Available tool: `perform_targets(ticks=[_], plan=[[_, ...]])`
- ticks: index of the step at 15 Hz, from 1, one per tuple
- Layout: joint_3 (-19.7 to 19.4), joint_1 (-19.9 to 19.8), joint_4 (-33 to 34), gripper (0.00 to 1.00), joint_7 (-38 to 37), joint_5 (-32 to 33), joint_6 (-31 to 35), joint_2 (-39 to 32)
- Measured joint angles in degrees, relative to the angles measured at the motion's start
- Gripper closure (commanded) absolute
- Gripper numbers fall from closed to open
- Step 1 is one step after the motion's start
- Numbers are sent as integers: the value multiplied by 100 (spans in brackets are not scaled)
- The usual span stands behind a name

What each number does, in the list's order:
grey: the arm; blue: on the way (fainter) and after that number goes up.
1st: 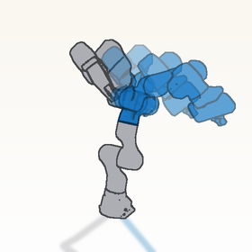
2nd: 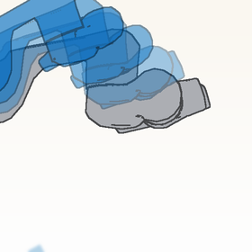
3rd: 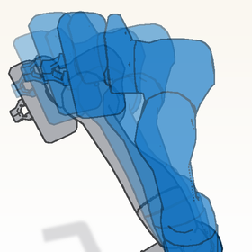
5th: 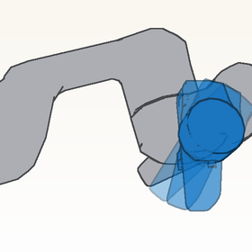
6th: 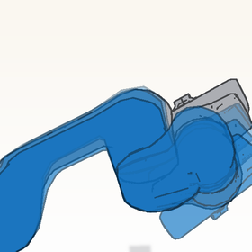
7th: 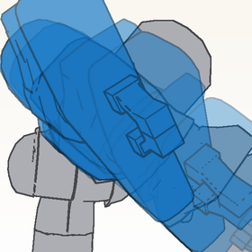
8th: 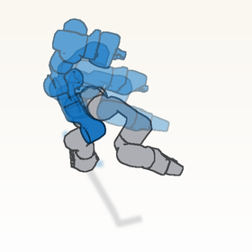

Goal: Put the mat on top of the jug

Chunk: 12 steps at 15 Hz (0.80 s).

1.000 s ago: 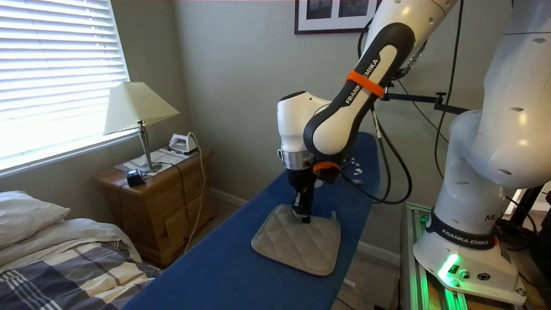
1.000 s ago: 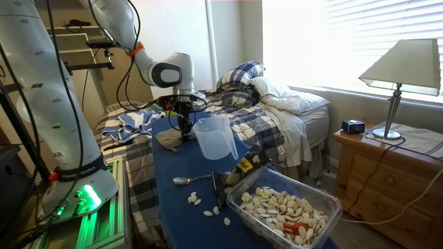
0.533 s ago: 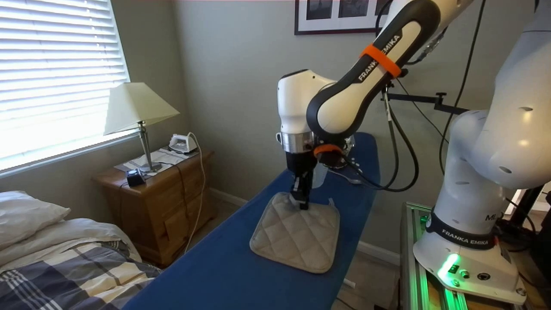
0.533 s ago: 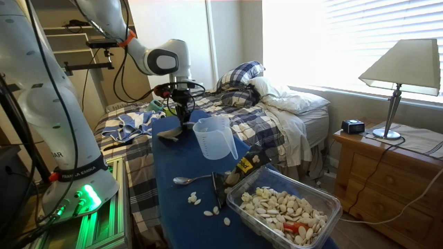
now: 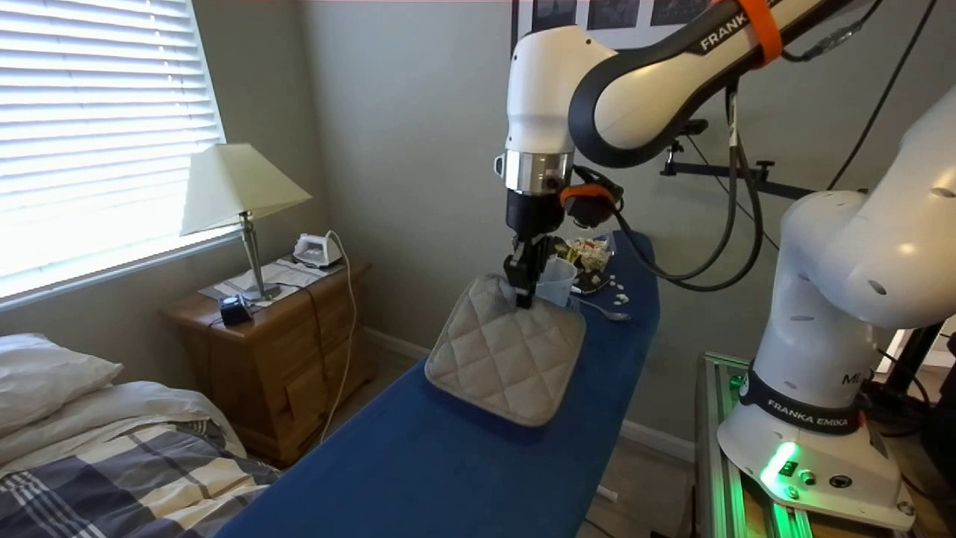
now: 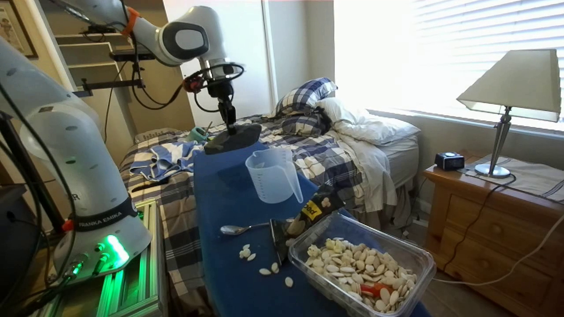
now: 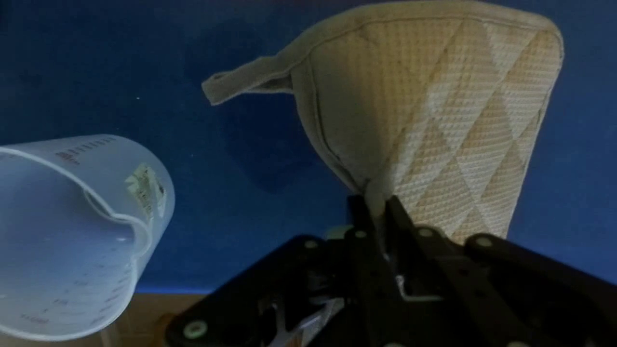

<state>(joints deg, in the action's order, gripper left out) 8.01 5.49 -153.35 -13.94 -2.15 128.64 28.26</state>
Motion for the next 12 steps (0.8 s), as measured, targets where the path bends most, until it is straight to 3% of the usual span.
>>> perform_targets(ticks=[5,6,10,11,12], plan=[[-194,-524,-131,97,-256,11,-270,1242],[-296,-673,-171,88,-255,11,-327,1442],[-275,-728,-209,88,-191,9,-340,1522],[-251,-725,-209,97,-194,9,-339,1488],[-250,-724,-209,97,-194,9,-339,1474]])
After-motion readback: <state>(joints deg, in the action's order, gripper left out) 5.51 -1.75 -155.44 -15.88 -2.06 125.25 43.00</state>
